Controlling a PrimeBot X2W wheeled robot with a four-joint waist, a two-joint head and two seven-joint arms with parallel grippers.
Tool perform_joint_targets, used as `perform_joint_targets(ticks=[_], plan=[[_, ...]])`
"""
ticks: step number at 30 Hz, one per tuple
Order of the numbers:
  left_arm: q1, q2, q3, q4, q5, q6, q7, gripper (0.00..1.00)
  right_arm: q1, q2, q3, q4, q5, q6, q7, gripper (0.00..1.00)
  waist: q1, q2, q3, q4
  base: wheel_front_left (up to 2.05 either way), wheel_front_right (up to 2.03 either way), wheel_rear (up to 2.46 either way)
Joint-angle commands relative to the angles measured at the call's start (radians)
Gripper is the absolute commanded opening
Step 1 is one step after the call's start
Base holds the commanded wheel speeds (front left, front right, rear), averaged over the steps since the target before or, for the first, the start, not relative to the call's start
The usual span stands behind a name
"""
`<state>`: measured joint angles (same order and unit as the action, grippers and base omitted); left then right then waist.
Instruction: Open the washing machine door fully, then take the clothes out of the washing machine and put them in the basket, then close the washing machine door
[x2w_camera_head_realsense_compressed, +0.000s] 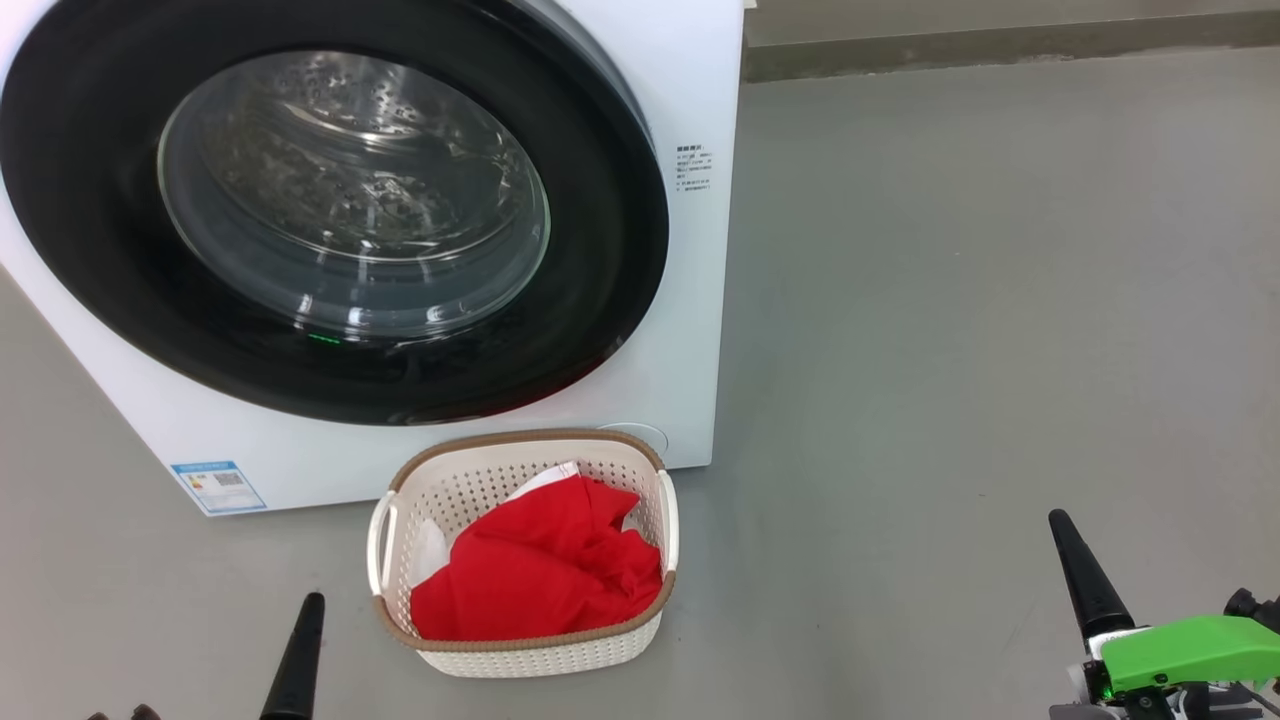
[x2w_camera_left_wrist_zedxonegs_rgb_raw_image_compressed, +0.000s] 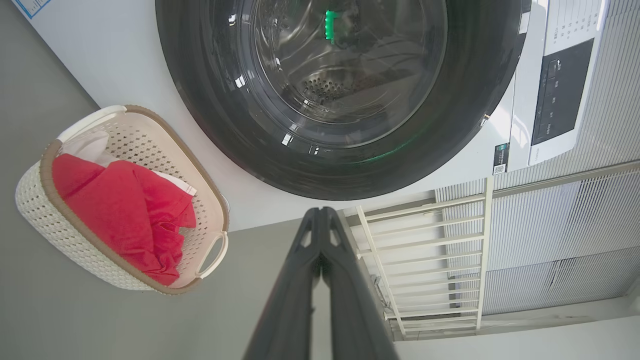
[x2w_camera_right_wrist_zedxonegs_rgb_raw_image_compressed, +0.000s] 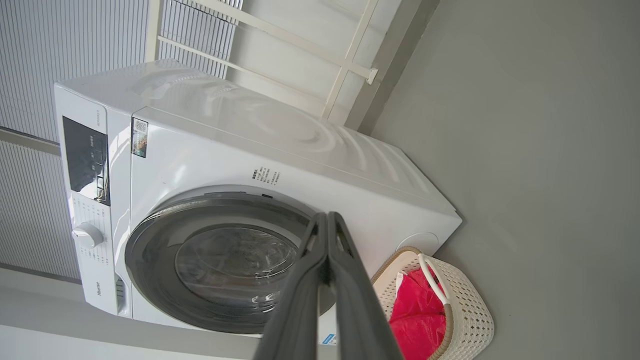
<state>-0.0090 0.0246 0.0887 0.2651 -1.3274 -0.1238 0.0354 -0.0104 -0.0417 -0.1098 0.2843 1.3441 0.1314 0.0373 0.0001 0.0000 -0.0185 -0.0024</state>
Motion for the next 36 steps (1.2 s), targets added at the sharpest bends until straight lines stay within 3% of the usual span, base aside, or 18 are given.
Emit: perform_joint_targets(ticks=[1,24,36], plan=[[-0.049,0.020,0.022,-0.022,-0.028,-0.006,0.012,0.00,-0.058,-0.010,0.013,-0.032,0.032,-0.001,0.009,0.00,0.0000,0.0000,0.001,0.000,0.00,0.00,0.00],[-0.099,0.026,0.025,-0.020,-0.281,-0.007,0.078,0.00,-0.098,-0.009,-0.004,-0.039,0.264,-0.001,0.076,0.00,-0.0001,0.0000,0.022,0.002,0.00,0.00,0.00],[-0.099,0.026,0.025,-0.020,-0.281,-0.007,0.078,0.00,-0.098,-0.009,-0.004,-0.039,0.264,-0.001,0.076,0.00,-0.0001,0.0000,0.022,0.002,0.00,0.00,0.00]])
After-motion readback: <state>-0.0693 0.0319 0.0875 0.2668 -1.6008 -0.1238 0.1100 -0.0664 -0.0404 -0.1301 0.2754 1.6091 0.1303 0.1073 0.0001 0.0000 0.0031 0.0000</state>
